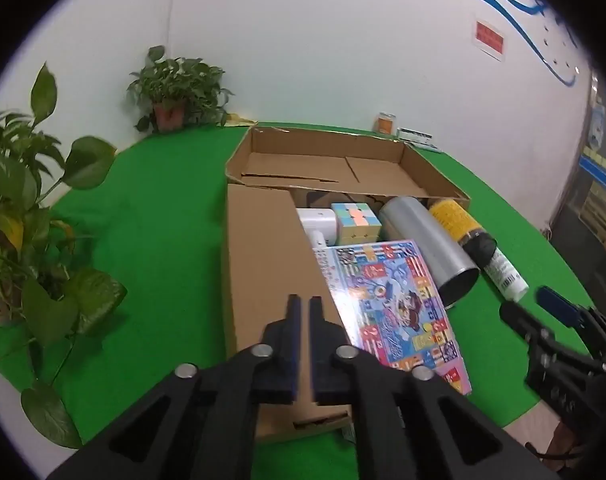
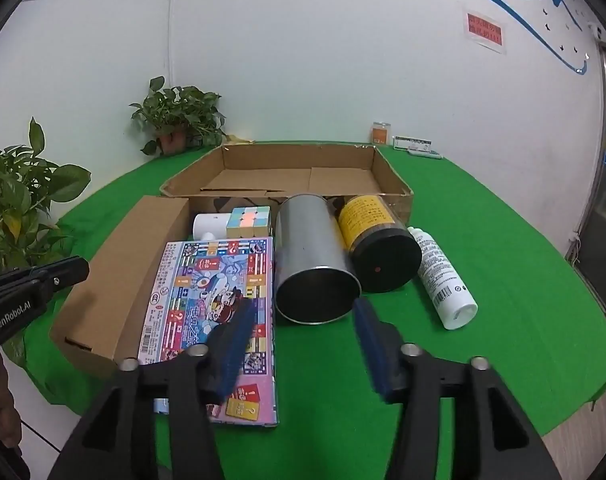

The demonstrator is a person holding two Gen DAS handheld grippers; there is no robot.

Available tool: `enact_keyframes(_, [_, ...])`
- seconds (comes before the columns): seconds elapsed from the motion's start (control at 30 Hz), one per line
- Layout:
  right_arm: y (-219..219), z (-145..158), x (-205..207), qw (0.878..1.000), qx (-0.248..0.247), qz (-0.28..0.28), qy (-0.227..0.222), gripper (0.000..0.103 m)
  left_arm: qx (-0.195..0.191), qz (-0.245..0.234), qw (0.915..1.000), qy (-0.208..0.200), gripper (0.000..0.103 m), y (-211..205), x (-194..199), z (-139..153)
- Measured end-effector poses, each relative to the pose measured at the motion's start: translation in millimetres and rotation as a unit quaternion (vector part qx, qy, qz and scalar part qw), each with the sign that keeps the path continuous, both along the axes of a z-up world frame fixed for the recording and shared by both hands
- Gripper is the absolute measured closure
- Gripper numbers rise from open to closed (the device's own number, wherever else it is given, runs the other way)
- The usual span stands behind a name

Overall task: Organize rigid objects
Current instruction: 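Reach both tools toward the long cardboard insert lying on the box, then grasp the cardboard insert edge with the right tool and lift it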

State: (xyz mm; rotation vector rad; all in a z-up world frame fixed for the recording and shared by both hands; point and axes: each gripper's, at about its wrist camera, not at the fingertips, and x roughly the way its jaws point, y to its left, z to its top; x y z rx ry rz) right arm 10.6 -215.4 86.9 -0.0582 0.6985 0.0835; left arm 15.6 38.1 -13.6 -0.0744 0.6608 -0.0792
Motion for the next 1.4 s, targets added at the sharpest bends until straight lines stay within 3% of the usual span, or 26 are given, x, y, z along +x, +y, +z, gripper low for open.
enact_keyframes(0.03, [-2,1,1,1.000,0.006,-0.003,-0.006,0.002,0.003,0.010,0.9999,0.008,0.042,2,3,-1])
enact_keyframes(0.07, [0,0,1,1.000,0.005,-0.006,-0.016,0.000,0.009,0.018,0.9997,0.011,0.006,4,5,-1])
enact_keyframes(0.1, [3,-2,3,1.000,-0.001,-0.005,-0.015,0.000,0.016,0.026,0.9995,-0.004,0.002,5,3,-1])
enact_keyframes(0.17, [10,-9,10,1.000,-0.002,0.007,-0.003,0.000,0.025,0.037,0.9987,-0.026,0.001,5,3,-3])
enact_keyframes(0.37, [14,-21,15,1.000,0.006,0.018,0.017,0.000,-0.022,0.000,0.9995,0.022,0.001,12,20,-16])
enact_keyframes(0.8, [31,-24,43,0.998,0.010,0.050,0.041,0.000,-0.043,-0.041,0.9943,0.089,0.004,27,28,-52])
enact_keyframes(1.0, [57,-17,59,0.992,0.043,0.097,0.067,0.000,-0.116,-0.072,0.9863,0.093,0.039,49,24,-56])
enact_keyframes(1.07, [71,-16,63,0.988,0.057,0.118,0.080,0.000,-0.138,-0.073,0.9837,0.090,0.057,63,22,-52])
enact_keyframes(1.13, [86,-15,68,0.983,0.073,0.137,0.095,0.000,-0.139,-0.069,0.9833,0.095,0.062,71,21,-52])
enact_keyframes(1.23, [111,-12,82,0.976,0.091,0.161,0.116,0.000,-0.138,-0.071,0.9835,0.093,0.061,78,15,-52])
enact_keyframes(1.3, [129,-13,91,0.968,0.110,0.178,0.142,0.000,-0.141,-0.071,0.9826,0.098,0.053,82,12,-54])
enact_keyframes(1.37, [147,-17,101,0.962,0.115,0.186,0.162,0.001,-0.158,-0.070,0.9782,0.115,0.024,86,10,-61])
enact_keyframes(1.4, [157,-20,107,0.962,0.107,0.185,0.171,0.001,-0.174,-0.072,0.9739,0.126,0.022,87,10,-65])
